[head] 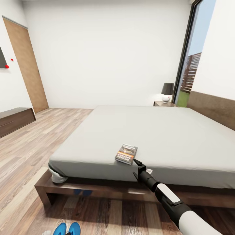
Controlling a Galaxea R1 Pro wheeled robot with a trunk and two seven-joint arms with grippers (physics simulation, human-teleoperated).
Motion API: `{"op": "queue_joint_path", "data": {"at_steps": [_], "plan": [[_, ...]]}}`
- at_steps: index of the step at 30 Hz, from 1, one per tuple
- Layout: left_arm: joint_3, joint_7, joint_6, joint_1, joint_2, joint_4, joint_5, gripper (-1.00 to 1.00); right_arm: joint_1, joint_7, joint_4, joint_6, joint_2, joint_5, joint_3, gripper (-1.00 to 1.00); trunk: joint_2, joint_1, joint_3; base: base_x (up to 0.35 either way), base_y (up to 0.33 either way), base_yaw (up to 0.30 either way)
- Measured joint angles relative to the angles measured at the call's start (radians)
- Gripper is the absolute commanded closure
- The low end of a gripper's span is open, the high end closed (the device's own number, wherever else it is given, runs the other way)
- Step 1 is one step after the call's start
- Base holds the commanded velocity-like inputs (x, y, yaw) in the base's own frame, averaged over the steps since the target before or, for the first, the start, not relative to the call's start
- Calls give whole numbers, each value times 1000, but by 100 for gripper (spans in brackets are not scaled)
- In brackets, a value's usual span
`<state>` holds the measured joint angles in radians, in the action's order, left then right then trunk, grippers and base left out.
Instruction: In the bedroom, move the book from the bed onto either nightstand, and place the two sandals side by side next to the bed.
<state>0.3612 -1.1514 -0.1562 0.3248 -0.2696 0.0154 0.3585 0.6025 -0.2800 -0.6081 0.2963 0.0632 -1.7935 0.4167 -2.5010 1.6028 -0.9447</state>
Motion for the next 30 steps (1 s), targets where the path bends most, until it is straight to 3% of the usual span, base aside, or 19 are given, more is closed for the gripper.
{"op": "queue_joint_path", "data": {"at_steps": [30], "plan": [[-1,1,2,0,1,0,-1,-100,2,22,9,-24,-5,1,6,-100,0,0,0,5,2,0]]}}
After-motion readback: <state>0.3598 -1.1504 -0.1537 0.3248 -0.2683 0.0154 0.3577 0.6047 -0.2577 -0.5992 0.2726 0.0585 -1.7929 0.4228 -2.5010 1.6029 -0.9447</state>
